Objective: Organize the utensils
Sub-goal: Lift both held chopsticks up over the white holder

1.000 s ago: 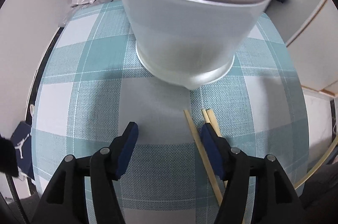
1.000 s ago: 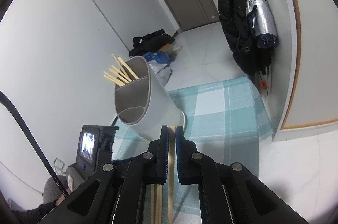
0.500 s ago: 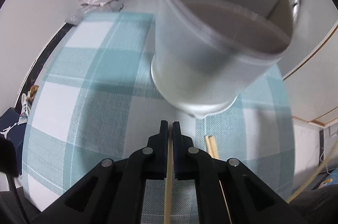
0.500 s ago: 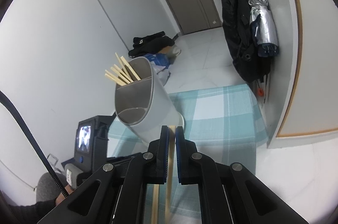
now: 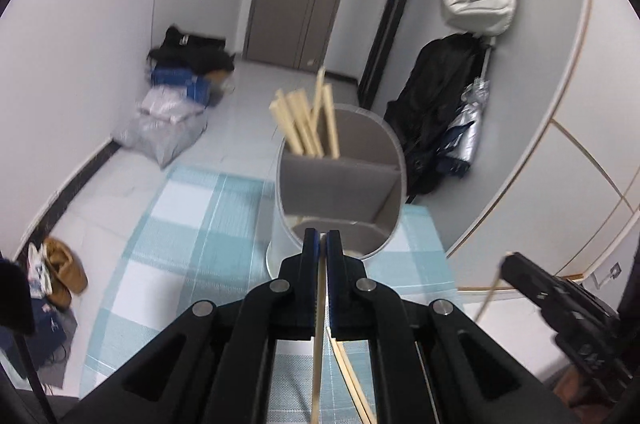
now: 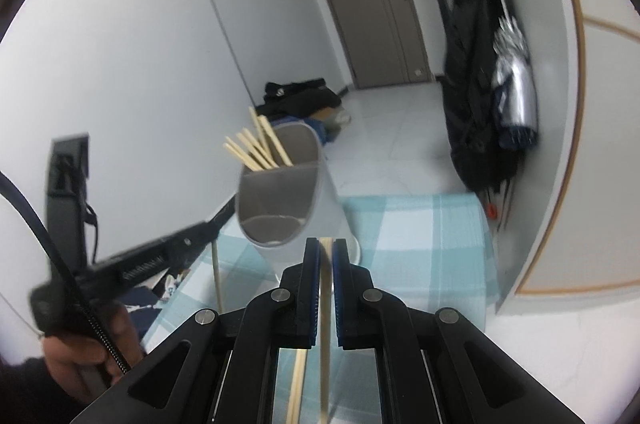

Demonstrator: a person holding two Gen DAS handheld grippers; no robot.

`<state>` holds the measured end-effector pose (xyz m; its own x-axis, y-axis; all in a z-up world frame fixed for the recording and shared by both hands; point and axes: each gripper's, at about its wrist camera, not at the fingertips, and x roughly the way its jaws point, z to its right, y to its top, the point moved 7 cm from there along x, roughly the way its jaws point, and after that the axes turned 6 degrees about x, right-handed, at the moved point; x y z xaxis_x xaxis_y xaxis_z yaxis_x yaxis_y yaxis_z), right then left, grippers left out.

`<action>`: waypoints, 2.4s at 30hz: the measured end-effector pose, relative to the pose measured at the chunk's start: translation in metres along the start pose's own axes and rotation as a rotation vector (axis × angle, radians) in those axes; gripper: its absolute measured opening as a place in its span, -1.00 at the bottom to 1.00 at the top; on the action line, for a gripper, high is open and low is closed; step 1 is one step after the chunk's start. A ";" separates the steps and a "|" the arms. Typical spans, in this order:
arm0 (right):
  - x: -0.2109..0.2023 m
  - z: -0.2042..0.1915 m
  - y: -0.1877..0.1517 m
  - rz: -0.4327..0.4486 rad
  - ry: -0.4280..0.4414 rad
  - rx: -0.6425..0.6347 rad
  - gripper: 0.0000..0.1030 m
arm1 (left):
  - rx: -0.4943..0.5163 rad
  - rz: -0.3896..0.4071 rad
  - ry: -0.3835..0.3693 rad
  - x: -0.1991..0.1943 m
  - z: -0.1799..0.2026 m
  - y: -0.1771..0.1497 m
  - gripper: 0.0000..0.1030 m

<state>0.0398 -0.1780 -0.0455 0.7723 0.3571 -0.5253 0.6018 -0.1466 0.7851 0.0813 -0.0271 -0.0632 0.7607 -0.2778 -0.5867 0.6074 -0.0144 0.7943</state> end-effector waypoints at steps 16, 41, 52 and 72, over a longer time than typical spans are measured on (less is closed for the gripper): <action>-0.008 -0.010 0.005 0.078 -0.043 -0.042 -0.90 | 0.112 0.050 -0.017 -0.039 0.010 0.022 -0.99; -0.033 -0.034 0.125 0.189 0.023 -0.043 -0.90 | 0.014 0.108 -0.176 -0.056 0.017 0.118 -1.00; -0.008 -0.056 0.190 0.229 0.049 -0.092 -0.90 | -0.042 0.136 -0.194 -0.035 0.004 0.158 -1.00; 0.091 -0.072 0.203 0.168 0.065 -0.253 -0.90 | -0.094 0.041 -0.172 0.024 -0.037 0.147 -1.00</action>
<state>0.2175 -0.1089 0.0894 0.8372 0.4069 -0.3655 0.3906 0.0229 0.9203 0.1973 -0.0002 0.0334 0.7396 -0.4361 -0.5126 0.6019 0.0878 0.7937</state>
